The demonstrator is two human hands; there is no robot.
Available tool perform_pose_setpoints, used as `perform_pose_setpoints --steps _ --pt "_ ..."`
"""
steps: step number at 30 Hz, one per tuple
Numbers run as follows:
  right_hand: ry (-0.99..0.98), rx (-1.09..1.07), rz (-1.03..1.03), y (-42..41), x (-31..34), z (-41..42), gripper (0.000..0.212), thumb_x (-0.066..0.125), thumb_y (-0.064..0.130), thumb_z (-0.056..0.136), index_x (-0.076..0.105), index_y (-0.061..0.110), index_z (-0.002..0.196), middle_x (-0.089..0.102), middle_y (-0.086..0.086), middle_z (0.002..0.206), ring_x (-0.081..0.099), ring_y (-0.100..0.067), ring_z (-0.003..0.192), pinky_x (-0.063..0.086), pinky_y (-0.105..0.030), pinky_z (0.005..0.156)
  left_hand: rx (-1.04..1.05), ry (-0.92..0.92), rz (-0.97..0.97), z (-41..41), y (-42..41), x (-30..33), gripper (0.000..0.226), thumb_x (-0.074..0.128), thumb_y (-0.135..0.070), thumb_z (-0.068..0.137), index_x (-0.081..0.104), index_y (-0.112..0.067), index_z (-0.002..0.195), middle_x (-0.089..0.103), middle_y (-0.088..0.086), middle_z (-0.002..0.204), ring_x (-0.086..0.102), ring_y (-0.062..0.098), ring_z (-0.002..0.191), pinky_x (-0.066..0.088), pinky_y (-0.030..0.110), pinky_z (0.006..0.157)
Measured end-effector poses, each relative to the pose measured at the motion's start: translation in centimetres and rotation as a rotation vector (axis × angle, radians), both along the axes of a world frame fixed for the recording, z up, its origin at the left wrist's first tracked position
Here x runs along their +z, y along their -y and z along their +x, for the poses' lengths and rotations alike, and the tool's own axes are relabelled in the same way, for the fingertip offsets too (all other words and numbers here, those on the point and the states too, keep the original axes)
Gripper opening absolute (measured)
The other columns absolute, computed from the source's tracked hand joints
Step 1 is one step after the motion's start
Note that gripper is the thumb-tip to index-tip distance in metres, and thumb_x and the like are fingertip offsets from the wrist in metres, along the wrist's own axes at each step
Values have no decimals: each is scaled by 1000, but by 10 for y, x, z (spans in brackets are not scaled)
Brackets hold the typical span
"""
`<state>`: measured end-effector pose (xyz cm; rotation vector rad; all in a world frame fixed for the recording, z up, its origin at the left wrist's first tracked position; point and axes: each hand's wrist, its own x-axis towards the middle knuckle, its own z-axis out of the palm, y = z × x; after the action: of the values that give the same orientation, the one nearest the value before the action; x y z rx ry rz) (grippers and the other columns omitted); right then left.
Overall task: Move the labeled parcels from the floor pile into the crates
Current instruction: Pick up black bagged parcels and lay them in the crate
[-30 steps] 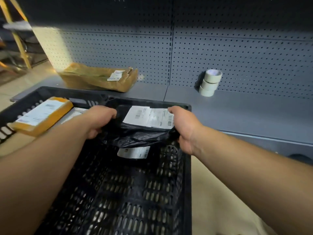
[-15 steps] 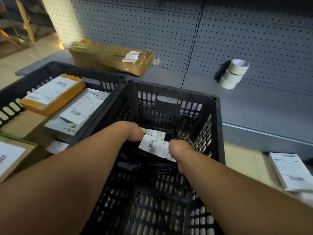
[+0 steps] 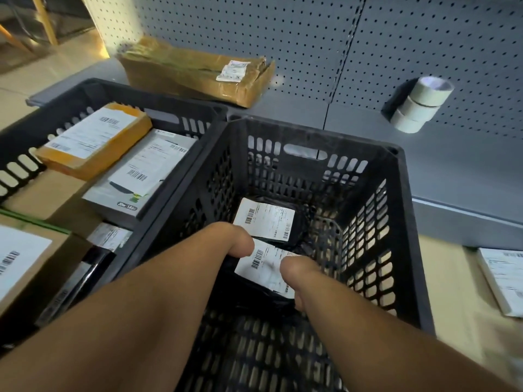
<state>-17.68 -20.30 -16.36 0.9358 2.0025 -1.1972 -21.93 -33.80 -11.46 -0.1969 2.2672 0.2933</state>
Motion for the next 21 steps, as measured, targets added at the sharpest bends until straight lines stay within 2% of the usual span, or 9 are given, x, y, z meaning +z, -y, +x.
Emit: perform_pose_setpoints --steps 2,5,7,9,12,16,18,19,21 --pt "-10 -40 -4 1 -5 -2 52 45 17 97 42 0 146 54 -18 143 58 -35 124 52 -44 103 25 4 4 0 3 -4 45 44 -20 103 48 -8 147 49 13 150 53 32 130 46 40 108" --pt "-14 -29 -46 2 -4 -4 45 42 15 102 46 2 145 54 -17 144 56 -34 128 51 -31 92 -17 -20 -13 -4 3 -3 41 46 -17 102 54 -4 140 55 15 143 56 34 126 47 43 107" --pt "-15 -49 -53 5 -1 -5 49 44 18 104 38 1 150 48 -16 149 51 -32 133 49 -32 99 -89 -10 -21 -6 -2 3 38 47 -18 102 55 -5 136 60 13 124 62 31 111 53 38 94" --pt "-17 -20 -48 7 -3 -6 50 52 20 102 39 2 148 53 -13 144 55 -30 125 50 -37 101 -182 19 -43 -5 -11 9 35 48 -17 103 55 -6 135 57 10 106 60 21 80 51 29 65" --pt "-26 -61 -98 9 -1 -5 35 58 14 95 58 6 129 65 -11 120 62 -28 101 51 -35 82 -269 49 -80 -2 -19 9 34 45 -14 104 52 -5 136 56 13 126 46 14 62 39 23 48" --pt "-3 -45 -144 3 5 -5 17 52 4 91 64 11 101 65 -10 94 60 -25 79 56 -37 79 -330 54 -116 3 -22 5 34 44 -12 103 53 -4 135 56 13 132 45 15 64 36 25 49" --pt "-11 14 -119 1 13 -6 18 50 1 91 64 12 92 61 -6 83 55 -21 66 57 -30 63 -324 56 -116 5 -23 2 37 44 -13 102 52 -5 137 55 15 138 51 21 73 43 28 63" --pt "-33 49 -102 1 20 -7 21 49 1 91 67 10 99 64 -7 87 57 -22 68 55 -29 62 -308 49 -107 6 -24 1 38 45 -15 102 51 -5 139 54 15 141 53 24 84 44 31 72" --pt "-88 165 -47 -1 34 -9 31 45 1 97 64 1 121 65 -19 115 64 -34 95 55 -38 86 -251 22 -83 7 -25 3 41 47 -19 103 52 -7 141 53 13 143 54 28 103 42 33 80"
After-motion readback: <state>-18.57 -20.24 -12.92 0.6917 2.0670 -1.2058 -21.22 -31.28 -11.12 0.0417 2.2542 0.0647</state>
